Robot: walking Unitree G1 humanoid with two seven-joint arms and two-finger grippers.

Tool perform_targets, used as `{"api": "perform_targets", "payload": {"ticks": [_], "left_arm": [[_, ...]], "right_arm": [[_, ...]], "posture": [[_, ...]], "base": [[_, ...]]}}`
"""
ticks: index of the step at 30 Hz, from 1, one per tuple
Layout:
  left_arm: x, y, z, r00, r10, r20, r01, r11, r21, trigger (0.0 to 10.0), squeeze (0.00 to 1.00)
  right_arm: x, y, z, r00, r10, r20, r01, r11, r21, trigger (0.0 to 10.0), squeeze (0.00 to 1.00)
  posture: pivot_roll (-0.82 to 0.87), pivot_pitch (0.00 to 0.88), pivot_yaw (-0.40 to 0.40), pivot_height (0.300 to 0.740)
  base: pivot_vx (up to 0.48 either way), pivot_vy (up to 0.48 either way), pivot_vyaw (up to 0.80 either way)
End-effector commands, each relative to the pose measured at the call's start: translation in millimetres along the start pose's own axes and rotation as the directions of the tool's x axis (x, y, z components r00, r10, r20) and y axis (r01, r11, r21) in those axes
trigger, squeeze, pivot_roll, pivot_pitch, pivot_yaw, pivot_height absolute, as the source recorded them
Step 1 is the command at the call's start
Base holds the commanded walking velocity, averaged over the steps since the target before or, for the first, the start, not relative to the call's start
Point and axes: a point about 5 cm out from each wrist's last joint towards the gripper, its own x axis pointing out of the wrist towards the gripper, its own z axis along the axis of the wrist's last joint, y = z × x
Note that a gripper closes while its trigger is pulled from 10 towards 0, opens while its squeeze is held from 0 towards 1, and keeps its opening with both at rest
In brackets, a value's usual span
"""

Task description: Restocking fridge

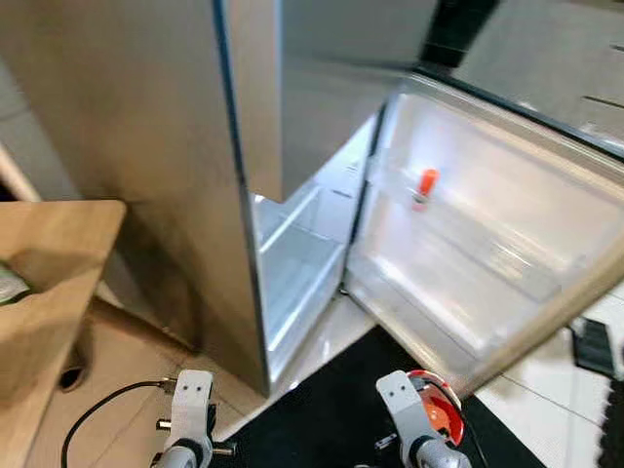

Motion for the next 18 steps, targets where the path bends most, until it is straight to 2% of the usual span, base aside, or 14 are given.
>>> {"api": "perform_targets", "payload": {"ticks": [1,7,12,18], "left_arm": [[-2.9,5.5,-6,0.999,0.001,-0.035,-0.001,1.000,0.008,10.0,0.00],[-0.2,4.3,-1,0.999,-0.020,-0.030,0.021,0.999,0.026,10.0,0.00],[-2.4,1.0,-9,0.996,-0.047,-0.070,0.050,0.998,0.031,10.0,0.00],[-3.6,1.5,-12,0.996,-0.034,-0.078,0.036,0.999,0.021,10.0,0.00]], "right_arm": [[-0.2,-4.2,1,1.000,-0.018,0.010,0.018,1.000,0.009,10.0,0.00],[-0.4,-5.8,1,1.000,-0.025,0.009,0.025,1.000,0.007,10.0,0.00],[-2.7,-8.0,-4,0.999,-0.048,0.010,0.047,0.998,0.038,10.0,0.00],[-4.3,-6.9,-9,0.999,-0.039,0.001,0.039,0.999,0.024,10.0,0.00]], "posture": [[-0.14,0.078,-0.003,0.740],[-0.14,0.074,0.002,0.740],[-0.16,0.092,0.017,0.740],[-0.16,0.087,0.016,0.740]], "base": [[0.000,0.000,0.80],[0.000,0.000,0.80],[0.000,0.000,0.80],[0.000,0.000,0.80]]}}
